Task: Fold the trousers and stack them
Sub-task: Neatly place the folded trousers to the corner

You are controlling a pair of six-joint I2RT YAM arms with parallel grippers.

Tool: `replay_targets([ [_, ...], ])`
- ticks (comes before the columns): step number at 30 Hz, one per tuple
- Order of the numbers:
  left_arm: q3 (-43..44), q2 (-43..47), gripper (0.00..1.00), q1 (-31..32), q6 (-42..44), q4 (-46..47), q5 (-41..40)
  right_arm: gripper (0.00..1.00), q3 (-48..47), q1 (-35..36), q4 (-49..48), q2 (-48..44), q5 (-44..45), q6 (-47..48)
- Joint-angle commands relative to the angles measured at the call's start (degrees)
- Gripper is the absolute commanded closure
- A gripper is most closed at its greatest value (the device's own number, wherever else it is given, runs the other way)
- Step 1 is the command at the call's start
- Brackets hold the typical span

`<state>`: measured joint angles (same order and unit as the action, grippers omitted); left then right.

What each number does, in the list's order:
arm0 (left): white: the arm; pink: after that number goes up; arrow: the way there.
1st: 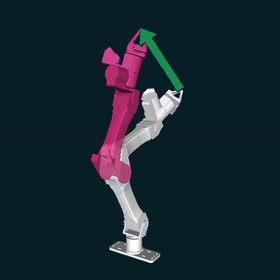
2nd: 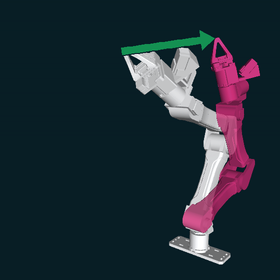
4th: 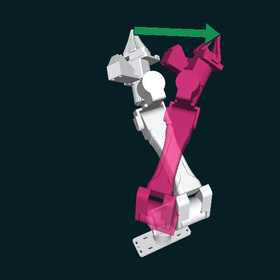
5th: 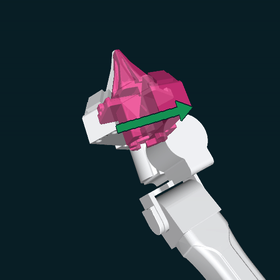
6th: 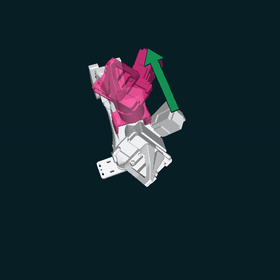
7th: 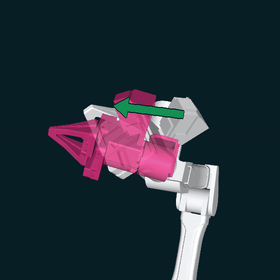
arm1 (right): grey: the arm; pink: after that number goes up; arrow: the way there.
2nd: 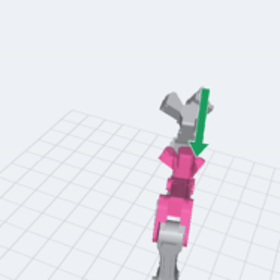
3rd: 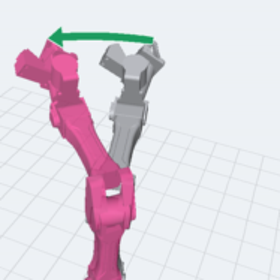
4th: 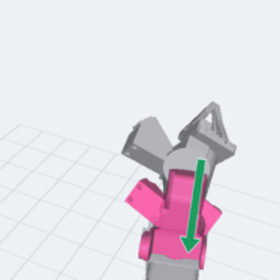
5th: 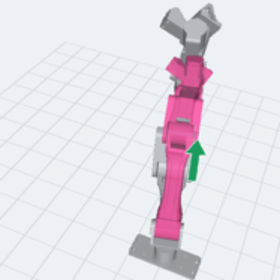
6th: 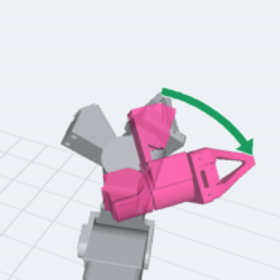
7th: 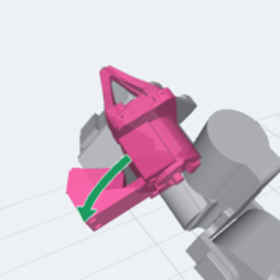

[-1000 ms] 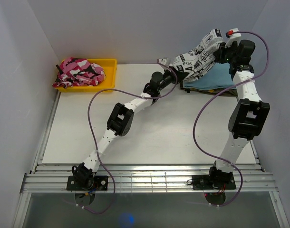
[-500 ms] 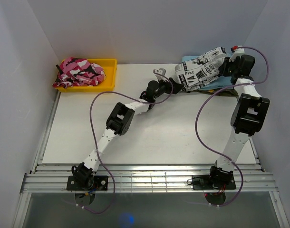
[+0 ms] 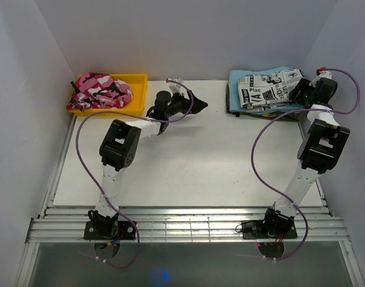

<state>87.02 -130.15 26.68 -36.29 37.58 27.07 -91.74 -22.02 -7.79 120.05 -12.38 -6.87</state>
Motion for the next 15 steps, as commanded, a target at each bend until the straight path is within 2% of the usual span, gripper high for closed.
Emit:
replay_targets([
  [1, -2.56, 6.65, 0.02, -1.01, 0.79, -2.42, 3.52, 0.26, -1.50, -1.09, 5.48, -2.10, 0.44, -2.01],
  [2, -3.78, 8.14, 0.02, -1.45, 0.44, -3.21, 3.95, 0.17, -2.03, -1.09, 7.59, -2.27, -0.18, -1.48],
  [4, -5.19, 9.82, 0.02, -2.50, -0.35, -3.92, 4.74, 0.14, -1.07, -1.53, 11.13, -4.38, -4.72, 0.10],
  [6, -7.82, 12.88, 0.02, -3.29, -0.71, -4.97, 5.88, 0.03, -0.89, -1.71, 12.53, -6.57, -6.59, 0.89],
  [11, -14.85, 20.53, 0.02, -4.00, -0.97, -6.98, 7.65, 0.07, -3.44, -2.50, 24.12, -10.53, -7.49, 4.50],
  [15, -22.04, 26.86, 0.02, -4.26, 0.43, -9.98, 8.87, 0.10, -7.48, -6.53, 35.90, -11.15, -6.43, 4.76],
])
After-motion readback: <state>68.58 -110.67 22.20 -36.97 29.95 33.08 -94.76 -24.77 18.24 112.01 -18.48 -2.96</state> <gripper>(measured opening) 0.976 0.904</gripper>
